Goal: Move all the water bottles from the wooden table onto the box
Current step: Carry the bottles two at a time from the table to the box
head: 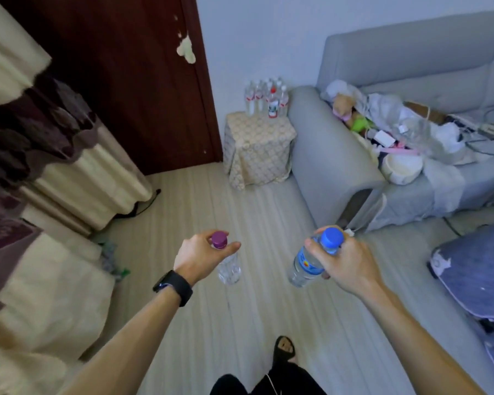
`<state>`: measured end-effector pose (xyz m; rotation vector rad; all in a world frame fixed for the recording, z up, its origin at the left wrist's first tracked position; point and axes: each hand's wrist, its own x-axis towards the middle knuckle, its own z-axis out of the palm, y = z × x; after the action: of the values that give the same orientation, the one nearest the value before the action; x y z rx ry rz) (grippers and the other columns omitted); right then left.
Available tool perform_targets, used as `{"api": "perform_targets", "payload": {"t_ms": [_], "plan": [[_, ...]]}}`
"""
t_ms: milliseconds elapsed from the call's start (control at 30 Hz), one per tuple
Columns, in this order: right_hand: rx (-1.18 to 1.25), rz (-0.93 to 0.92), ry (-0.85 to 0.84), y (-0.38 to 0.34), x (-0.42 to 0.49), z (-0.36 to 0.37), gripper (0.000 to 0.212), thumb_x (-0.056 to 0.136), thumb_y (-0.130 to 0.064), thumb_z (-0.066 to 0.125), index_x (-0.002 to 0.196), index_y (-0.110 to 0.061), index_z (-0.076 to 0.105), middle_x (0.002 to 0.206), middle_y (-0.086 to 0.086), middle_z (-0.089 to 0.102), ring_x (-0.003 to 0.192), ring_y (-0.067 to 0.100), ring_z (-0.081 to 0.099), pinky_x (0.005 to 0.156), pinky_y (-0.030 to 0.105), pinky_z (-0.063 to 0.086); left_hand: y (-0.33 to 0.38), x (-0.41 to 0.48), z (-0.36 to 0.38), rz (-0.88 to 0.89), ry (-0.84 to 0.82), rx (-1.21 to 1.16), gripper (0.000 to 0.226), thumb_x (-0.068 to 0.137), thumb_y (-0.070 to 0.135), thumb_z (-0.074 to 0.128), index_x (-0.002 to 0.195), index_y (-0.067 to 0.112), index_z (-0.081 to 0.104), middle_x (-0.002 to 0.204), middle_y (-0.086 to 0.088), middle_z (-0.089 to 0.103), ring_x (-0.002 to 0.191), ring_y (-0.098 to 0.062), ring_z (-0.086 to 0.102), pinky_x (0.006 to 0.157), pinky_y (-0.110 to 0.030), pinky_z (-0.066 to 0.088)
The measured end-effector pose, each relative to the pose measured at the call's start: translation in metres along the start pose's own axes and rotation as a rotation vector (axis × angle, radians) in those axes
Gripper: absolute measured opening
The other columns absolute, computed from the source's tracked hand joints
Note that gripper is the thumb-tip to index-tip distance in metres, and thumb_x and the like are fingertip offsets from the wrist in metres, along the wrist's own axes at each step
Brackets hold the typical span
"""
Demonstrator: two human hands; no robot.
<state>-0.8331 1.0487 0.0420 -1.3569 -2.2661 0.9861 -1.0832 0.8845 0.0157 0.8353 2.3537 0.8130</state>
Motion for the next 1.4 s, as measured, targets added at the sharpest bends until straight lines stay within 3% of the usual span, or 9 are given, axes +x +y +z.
{"api": "perform_targets", "payload": {"t_ms": [267, 467, 567, 767, 900, 1067, 1167, 1333, 1400], "plan": [[-0.046, -0.016, 0.012, -0.023, 0.171, -0.014, 0.061, 0.067, -0.082, 0.049, 0.093, -0.030, 0.066, 0.064, 0.002, 0.071, 0.074, 0.028, 0.073, 0.079, 0.041, 0.056, 0.067, 0.149, -0.014, -0.006, 0.009, -0.048, 0.047, 0.072, 0.068, 0.074, 0.105, 0.035, 0.072, 0.085, 0.019, 0.070, 0.081, 0.003, 0.065, 0.070, -0.017, 0.052], [0.000, -0.007, -0.001, -0.050, 0.299, 0.006, 0.049, 0.072, -0.075, 0.060, 0.097, -0.034, 0.067, 0.085, -0.007, 0.076, 0.081, 0.027, 0.074, 0.082, 0.040, 0.055, 0.095, 0.286, -0.036, 0.046, -0.010, -0.027, 0.043, 0.070, 0.070, 0.074, 0.096, 0.036, 0.072, 0.081, 0.017, 0.072, 0.080, 0.001, 0.066, 0.074, -0.021, 0.056], [0.038, 0.027, 0.011, -0.064, 0.355, 0.015, 0.050, 0.066, -0.080, 0.058, 0.096, -0.041, 0.066, 0.083, -0.005, 0.077, 0.080, 0.028, 0.075, 0.081, 0.044, 0.057, 0.110, 0.353, -0.054, 0.066, -0.041, -0.006, 0.037, 0.071, 0.066, 0.077, 0.091, 0.036, 0.072, 0.080, 0.018, 0.071, 0.078, 0.003, 0.064, 0.068, -0.015, 0.051], [0.095, 0.018, 0.034, -0.097, 0.460, 0.013, 0.044, 0.063, -0.081, 0.054, 0.097, -0.054, 0.060, 0.079, -0.005, 0.076, 0.073, 0.022, 0.074, 0.074, 0.043, 0.059, 0.149, 0.487, -0.082, 0.115, -0.090, 0.045, 0.036, 0.069, 0.067, 0.077, 0.088, 0.036, 0.074, 0.082, 0.018, 0.072, 0.080, 0.004, 0.064, 0.073, -0.020, 0.053], [0.067, -0.002, 0.042, -0.105, 0.539, 0.012, 0.038, 0.066, -0.080, 0.052, 0.096, -0.058, 0.059, 0.081, -0.005, 0.077, 0.075, 0.023, 0.075, 0.075, 0.043, 0.059, 0.171, 0.568, -0.078, 0.121, -0.120, 0.057, 0.045, 0.068, 0.072, 0.075, 0.099, 0.039, 0.073, 0.085, 0.019, 0.072, 0.085, 0.001, 0.066, 0.077, -0.021, 0.054], [0.048, 0.065, 0.010, -0.091, 0.653, 0.020, 0.057, 0.066, -0.085, 0.053, 0.095, -0.037, 0.064, 0.078, -0.002, 0.076, 0.074, 0.024, 0.074, 0.078, 0.043, 0.058, 0.198, 0.656, -0.062, 0.097, -0.143, 0.036, 0.044, 0.072, 0.066, 0.076, 0.104, 0.036, 0.072, 0.088, 0.020, 0.070, 0.085, 0.003, 0.063, 0.076, -0.017, 0.048], [0.035, 0.061, -0.045, -0.083, 0.719, 0.021, 0.056, 0.069, -0.084, 0.054, 0.095, -0.036, 0.063, 0.078, -0.003, 0.075, 0.071, 0.022, 0.073, 0.074, 0.042, 0.058, 0.212, 0.705, -0.052, 0.058, -0.142, 0.069, 0.046, 0.074, 0.067, 0.074, 0.108, 0.036, 0.070, 0.090, 0.018, 0.068, 0.082, 0.000, 0.059, 0.074, -0.017, 0.045], [-0.014, 0.049, -0.175, -0.089, 0.817, 0.020, 0.063, 0.075, -0.085, 0.047, 0.090, -0.026, 0.065, 0.071, -0.001, 0.071, 0.066, 0.020, 0.070, 0.071, 0.043, 0.059, 0.231, 0.779, -0.044, -0.060, -0.102, 0.084, 0.048, 0.077, 0.070, 0.067, 0.105, 0.031, 0.062, 0.091, 0.007, 0.067, 0.084, -0.013, 0.064, 0.079, -0.032, 0.056], [-0.031, 0.027, -0.245, -0.094, 0.846, 0.027, 0.066, 0.076, -0.086, 0.046, 0.086, -0.023, 0.062, 0.070, 0.000, 0.071, 0.064, 0.018, 0.070, 0.069, 0.043, 0.058, 0.231, 0.796, -0.042, -0.108, -0.080, 0.031, 0.048, 0.080, 0.066, 0.068, 0.106, 0.028, 0.057, 0.093, 0.003, 0.066, 0.082, -0.016, 0.064, 0.070, -0.027, 0.054]]}}
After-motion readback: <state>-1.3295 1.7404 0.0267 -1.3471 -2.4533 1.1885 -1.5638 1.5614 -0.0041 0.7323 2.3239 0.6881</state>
